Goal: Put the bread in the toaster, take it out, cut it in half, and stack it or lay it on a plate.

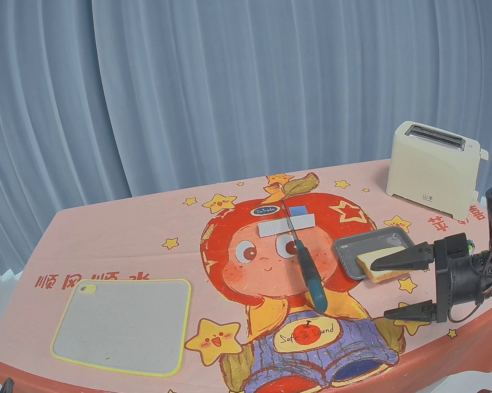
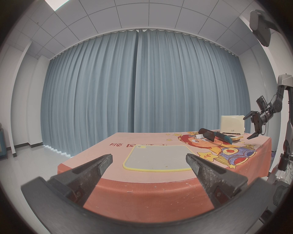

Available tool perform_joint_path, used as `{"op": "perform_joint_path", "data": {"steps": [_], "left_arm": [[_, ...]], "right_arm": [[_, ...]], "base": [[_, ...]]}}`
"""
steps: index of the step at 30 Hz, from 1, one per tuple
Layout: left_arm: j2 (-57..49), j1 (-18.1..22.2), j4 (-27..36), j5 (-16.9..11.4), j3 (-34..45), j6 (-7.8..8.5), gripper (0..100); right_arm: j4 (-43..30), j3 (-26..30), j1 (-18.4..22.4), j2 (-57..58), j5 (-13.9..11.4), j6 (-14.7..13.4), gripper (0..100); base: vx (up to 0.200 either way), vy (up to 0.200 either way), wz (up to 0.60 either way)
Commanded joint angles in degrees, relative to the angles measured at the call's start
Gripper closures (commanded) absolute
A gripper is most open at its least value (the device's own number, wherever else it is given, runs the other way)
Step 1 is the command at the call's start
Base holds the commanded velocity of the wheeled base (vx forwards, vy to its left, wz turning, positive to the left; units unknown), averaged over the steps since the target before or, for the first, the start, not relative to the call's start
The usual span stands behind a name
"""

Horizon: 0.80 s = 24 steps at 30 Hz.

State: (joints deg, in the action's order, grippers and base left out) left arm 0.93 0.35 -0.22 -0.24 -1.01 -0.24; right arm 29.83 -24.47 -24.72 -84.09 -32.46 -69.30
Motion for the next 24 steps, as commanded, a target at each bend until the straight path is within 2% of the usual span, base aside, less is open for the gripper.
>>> {"op": "perform_joint_path", "data": {"steps": [1, 10, 11, 12, 13, 16, 24], "left_arm": [[-0.93, 0.00, -0.04, -0.02, 1.01, -0.02, 0], [-0.93, 0.00, -0.04, -0.02, 1.01, -0.02, 0], [-0.93, 0.00, -0.04, -0.02, 1.01, -0.02, 0], [-0.93, 0.00, -0.04, -0.02, 1.01, -0.02, 0], [-0.93, 0.00, -0.04, -0.02, 1.01, -0.02, 0], [-0.93, 0.00, -0.04, -0.02, 1.01, -0.02, 0], [-0.93, 0.00, -0.04, -0.02, 1.01, -0.02, 0]], "right_arm": [[1.11, 0.56, 0.20, -1.08, 0.03, -0.39, 0], [1.11, 0.74, 1.34, -1.25, 0.30, -0.48, 0], [1.11, 0.74, 2.40, -1.08, 0.38, -1.71, 0], [1.11, 0.74, 2.40, -1.08, 0.38, -1.71, 0], [1.11, 0.47, 3.19, -0.90, 0.38, -3.47, 0], [1.11, 1.18, 4.16, -0.81, 0.38, -4.52, 0], [1.28, 1.61, 6.00, -1.69, 0.38, -4.35, 0]], "base": [[0.000, 0.000, 0.00], [0.000, 0.000, 0.00], [0.000, 0.000, 0.00], [0.000, 0.000, 0.00], [0.000, 0.000, 0.00], [0.000, 0.000, 0.00], [0.000, 0.000, 0.00]]}}
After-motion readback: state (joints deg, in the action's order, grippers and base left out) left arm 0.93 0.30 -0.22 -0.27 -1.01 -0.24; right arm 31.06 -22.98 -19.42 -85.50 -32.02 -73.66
